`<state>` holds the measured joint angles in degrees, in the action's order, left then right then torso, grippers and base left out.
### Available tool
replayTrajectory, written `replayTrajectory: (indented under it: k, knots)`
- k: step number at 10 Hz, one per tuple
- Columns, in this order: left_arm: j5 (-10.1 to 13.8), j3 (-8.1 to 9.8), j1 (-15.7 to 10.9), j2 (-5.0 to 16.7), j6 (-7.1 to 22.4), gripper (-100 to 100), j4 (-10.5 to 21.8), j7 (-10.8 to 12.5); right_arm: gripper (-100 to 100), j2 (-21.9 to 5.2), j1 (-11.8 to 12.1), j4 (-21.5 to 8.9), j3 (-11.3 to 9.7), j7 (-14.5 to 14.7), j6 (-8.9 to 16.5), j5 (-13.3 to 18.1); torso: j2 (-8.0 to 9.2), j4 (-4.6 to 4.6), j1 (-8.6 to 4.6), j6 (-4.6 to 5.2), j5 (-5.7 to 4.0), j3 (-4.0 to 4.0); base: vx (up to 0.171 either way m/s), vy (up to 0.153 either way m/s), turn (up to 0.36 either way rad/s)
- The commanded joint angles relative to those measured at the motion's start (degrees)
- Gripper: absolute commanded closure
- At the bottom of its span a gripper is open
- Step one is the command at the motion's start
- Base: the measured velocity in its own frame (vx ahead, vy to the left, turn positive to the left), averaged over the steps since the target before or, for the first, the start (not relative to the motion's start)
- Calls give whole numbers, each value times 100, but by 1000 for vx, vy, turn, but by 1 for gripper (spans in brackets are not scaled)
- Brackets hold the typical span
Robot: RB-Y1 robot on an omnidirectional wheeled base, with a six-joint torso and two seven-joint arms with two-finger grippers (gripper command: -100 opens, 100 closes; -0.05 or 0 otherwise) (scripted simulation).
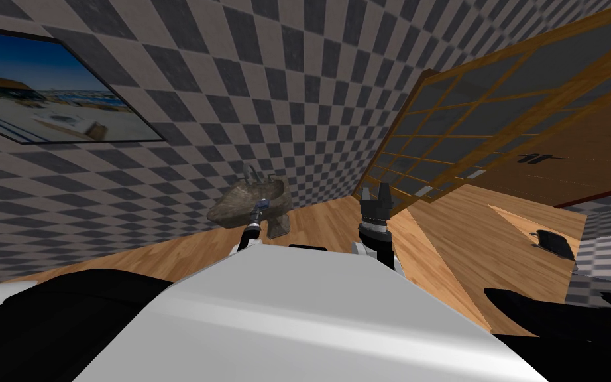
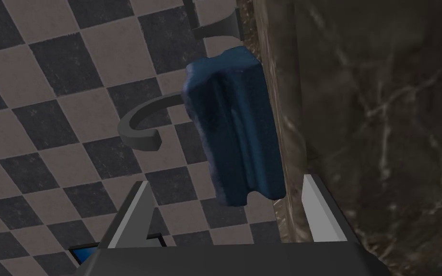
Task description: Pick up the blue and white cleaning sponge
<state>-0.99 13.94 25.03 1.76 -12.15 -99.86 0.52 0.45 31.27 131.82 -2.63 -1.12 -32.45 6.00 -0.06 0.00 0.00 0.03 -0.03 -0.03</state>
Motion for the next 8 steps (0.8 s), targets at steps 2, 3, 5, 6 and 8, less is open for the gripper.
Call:
replayTrajectory:
  k: [2,3,5,6,8]
  knots:
    - [144,110,35,415,408,-100,-165,168,0,0,0,0,0,0,0,0,2,0,0,0,0,1,-16,-6,8]
    - [212,168,54,564,560,-100,-272,248,0,0,0,0,0,0,0,0,3,1,-1,0,0,2,-22,-11,14]
    - [288,234,73,711,845,-100,-393,338,0,0,0,0,0,0,0,0,4,1,-2,0,0,2,-17,-5,8]
    - [372,310,93,856,1003,-100,-525,438,0,0,0,0,0,0,0,0,3,1,-1,0,0,2,-30,-9,16]
    - [462,393,112,1000,1290,-100,-668,546,0,0,0,0,0,0,0,0,7,1,-4,0,0,4,-24,-11,10]
